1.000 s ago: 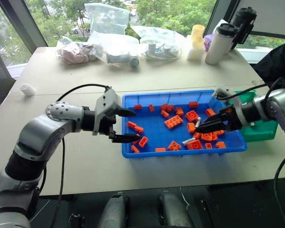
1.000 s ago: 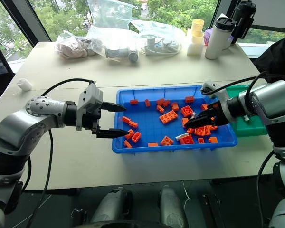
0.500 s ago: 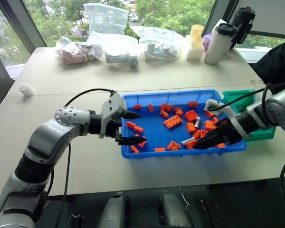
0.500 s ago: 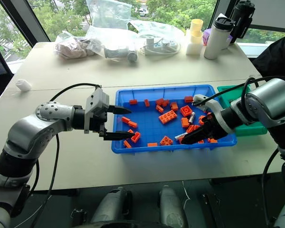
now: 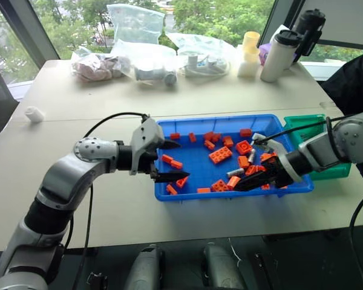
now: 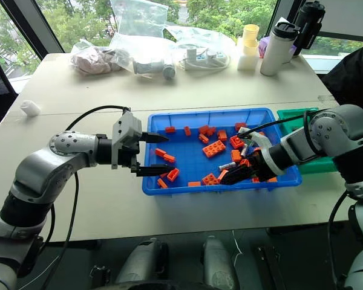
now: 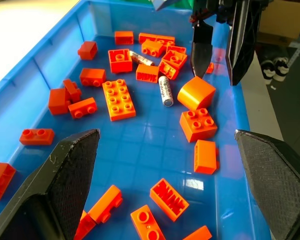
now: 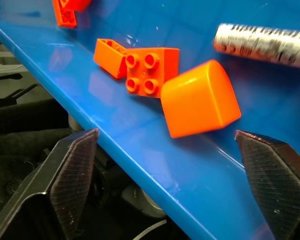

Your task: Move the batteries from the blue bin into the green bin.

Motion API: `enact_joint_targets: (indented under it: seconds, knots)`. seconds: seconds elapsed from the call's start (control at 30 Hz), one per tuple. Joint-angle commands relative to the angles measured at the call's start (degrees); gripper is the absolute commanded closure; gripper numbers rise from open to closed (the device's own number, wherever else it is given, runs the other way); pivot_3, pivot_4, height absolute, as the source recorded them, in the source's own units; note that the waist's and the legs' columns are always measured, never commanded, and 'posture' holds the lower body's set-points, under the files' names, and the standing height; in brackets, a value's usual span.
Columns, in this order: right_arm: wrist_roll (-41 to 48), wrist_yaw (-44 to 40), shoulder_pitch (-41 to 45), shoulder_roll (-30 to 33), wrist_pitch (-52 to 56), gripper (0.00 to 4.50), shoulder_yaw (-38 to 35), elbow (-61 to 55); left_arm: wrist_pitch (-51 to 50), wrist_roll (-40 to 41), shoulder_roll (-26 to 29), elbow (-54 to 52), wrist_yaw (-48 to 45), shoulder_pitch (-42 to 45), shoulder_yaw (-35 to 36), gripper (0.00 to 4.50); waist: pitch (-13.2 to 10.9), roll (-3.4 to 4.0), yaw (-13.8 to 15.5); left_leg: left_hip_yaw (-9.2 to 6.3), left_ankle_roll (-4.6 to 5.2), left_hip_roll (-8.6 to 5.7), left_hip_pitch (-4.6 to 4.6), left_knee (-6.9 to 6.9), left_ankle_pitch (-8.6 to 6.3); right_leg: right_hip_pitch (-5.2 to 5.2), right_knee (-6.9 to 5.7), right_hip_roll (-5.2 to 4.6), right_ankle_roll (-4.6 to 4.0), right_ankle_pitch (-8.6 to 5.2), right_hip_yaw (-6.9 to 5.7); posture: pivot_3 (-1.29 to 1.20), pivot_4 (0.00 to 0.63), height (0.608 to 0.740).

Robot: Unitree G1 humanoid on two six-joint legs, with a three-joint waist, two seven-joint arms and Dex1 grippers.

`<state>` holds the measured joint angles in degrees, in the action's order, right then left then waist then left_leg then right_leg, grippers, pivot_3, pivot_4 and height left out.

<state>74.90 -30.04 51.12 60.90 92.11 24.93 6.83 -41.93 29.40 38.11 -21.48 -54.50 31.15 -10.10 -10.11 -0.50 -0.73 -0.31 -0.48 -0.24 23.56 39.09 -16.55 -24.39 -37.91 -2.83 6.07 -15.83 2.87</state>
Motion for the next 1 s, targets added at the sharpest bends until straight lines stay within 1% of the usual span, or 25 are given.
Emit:
enact_joint_targets:
  seconds: [0.03, 0.23, 0.4, 0.47, 0.5, 0.6, 0.73, 0.83, 0.93, 1.0]
  knots:
    - [2.5, 9.1, -1.6, -0.7, 0.4, 0.02, -2.7, -2.7, 0.9, -0.2, -0.5, -1.0, 0.4, 0.2, 0.3, 0.00, 0.0, 0.00, 0.1, 0.00, 0.00, 0.00, 0.00, 0.00, 0.00, 0.00, 0.00, 0.00, 0.00, 0.00, 0.00, 0.00, 0.150, 0.740]
    - [9.6, 18.9, -3.9, -3.4, 0.4, 0.02, -6.7, -4.2, 0.9, -0.6, -1.1, -1.0, 0.7, 0.1, 0.1, 0.00, 0.0, 0.00, 0.0, -0.01, 0.01, -0.01, 0.02, 0.00, 0.00, 0.00, 0.01, 0.01, 0.00, 0.00, 0.00, 0.00, 0.150, 0.740]
    - [7.4, 24.3, -6.5, -6.9, 0.4, 0.02, -9.1, -8.9, 0.8, -0.7, -1.7, -0.8, 0.7, 0.3, -0.2, 0.00, 0.0, -0.01, 0.0, -0.01, 0.01, 0.01, 0.02, 0.00, -0.01, 0.00, 0.01, 0.03, 0.00, 0.00, 0.00, 0.00, 0.150, 0.740]
    - [6.8, 25.2, -7.1, -7.6, 0.4, 0.54, -9.9, -9.8, 0.8, -0.8, -1.7, -0.7, 0.7, 0.4, -0.2, 0.00, 0.0, -0.01, 0.1, -0.02, 0.01, 0.01, 0.02, 0.00, -0.01, 0.00, 0.01, 0.03, 0.00, 0.00, 0.00, 0.00, 0.150, 0.740]
    - [7.0, 25.5, -7.4, -7.8, 0.4, 0.89, -10.1, -10.0, 0.8, -0.9, -1.7, -0.7, 0.6, 0.4, -0.2, 0.00, 0.0, -0.01, 0.1, -0.02, 0.01, 0.01, 0.03, 0.00, -0.01, 0.00, 0.01, 0.03, 0.00, 0.00, -0.01, 0.00, 0.150, 0.740]
    - [6.3, 25.2, -7.3, -7.8, 0.4, 2.28, -10.0, -10.9, 0.7, -0.9, -1.6, -0.6, 0.6, 0.4, 0.0, 0.00, 0.0, -0.01, 0.0, -0.01, 0.01, 0.00, 0.03, 0.01, -0.01, 0.00, 0.01, 0.02, 0.01, 0.00, 0.00, 0.00, 0.150, 0.740]
    - [2.6, 23.6, -6.0, -8.0, 0.4, 2.28, -9.8, -10.5, 0.8, -1.1, -1.7, -0.4, 0.6, 0.7, 0.1, 0.00, 0.0, -0.01, 0.0, -0.02, 0.01, 0.00, 0.03, 0.01, -0.01, 0.00, 0.01, 0.03, 0.00, 0.00, -0.01, 0.00, 0.150, 0.740]
    - [-1.9, 20.4, -5.0, -8.0, 0.4, 2.28, -9.4, -11.5, 0.8, -1.3, -1.9, 0.0, 0.5, 1.2, 0.0, 0.00, 0.0, -0.01, 0.0, -0.01, 0.01, 0.00, 0.02, 0.01, -0.01, 0.00, 0.01, 0.04, 0.00, 0.00, -0.01, 0.00, 0.150, 0.740]
    - [-6.3, 16.5, -1.3, -10.2, -1.8, 2.28, -10.9, -10.5, 0.7, -1.4, -1.7, -0.1, 0.4, 1.0, 0.2, 0.00, 0.0, -0.01, 0.0, -0.01, 0.01, 0.00, 0.02, 0.01, -0.01, 0.00, 0.01, 0.04, 0.00, 0.00, 0.00, 0.00, 0.150, 0.740]
    - [-8.8, 14.3, 2.4, -13.6, -4.8, 2.28, -12.8, -8.4, 0.5, -1.2, -1.7, -0.2, 0.3, 1.0, 0.2, 0.00, 0.0, 0.00, -0.5, 0.00, 0.01, 0.00, 0.02, 0.00, -0.01, -0.02, 0.01, 0.05, 0.01, 0.00, 0.00, 0.00, 0.150, 0.740]
